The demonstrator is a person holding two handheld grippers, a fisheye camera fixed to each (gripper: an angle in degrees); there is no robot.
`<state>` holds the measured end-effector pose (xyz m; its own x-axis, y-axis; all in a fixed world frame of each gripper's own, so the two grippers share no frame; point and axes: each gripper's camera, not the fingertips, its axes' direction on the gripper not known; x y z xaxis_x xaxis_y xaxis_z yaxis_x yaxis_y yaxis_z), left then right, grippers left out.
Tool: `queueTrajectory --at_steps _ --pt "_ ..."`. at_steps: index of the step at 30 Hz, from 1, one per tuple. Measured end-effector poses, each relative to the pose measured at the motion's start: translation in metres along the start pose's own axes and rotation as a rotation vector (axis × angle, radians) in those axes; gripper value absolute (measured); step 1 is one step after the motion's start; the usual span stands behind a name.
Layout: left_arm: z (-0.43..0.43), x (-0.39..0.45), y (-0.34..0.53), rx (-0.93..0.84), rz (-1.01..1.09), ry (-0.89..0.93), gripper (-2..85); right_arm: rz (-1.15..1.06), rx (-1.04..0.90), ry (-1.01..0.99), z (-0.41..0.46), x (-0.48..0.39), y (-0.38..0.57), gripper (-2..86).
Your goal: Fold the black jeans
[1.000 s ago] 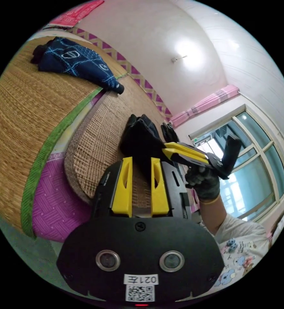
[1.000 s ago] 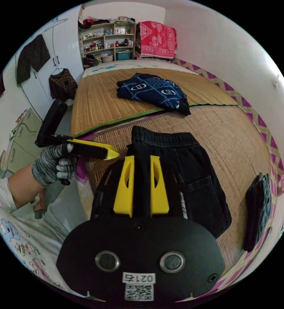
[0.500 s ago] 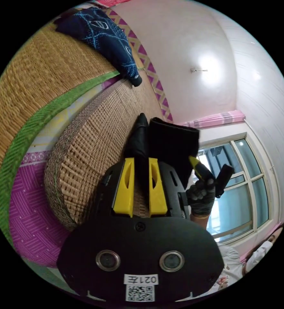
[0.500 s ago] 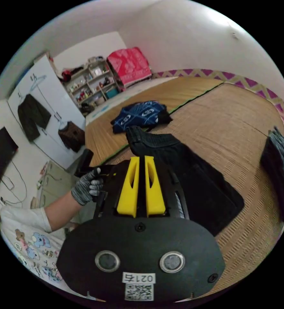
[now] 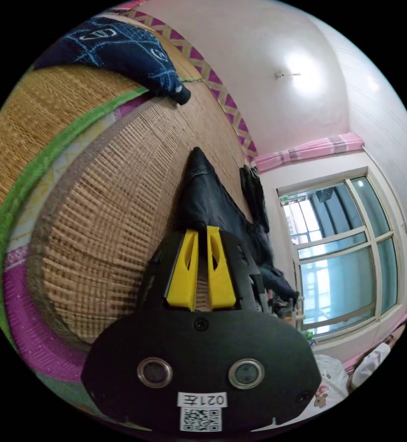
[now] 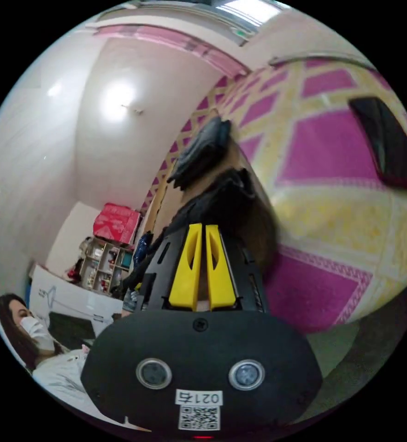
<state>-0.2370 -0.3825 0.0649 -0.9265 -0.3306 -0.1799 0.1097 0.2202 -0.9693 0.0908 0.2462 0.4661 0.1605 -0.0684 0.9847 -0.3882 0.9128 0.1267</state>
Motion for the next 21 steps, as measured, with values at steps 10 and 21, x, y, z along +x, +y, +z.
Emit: queueTrajectory --at_steps 10,21 --pt "0.011 0.095 0.071 0.179 0.336 -0.224 0.9 -0.023 0.063 0.011 -0.105 0.040 -0.010 5.8" --pt "0.237 0.270 0.108 -0.282 0.907 -0.234 11.8 0.055 -0.027 0.158 -0.125 0.061 -0.100 15.6"
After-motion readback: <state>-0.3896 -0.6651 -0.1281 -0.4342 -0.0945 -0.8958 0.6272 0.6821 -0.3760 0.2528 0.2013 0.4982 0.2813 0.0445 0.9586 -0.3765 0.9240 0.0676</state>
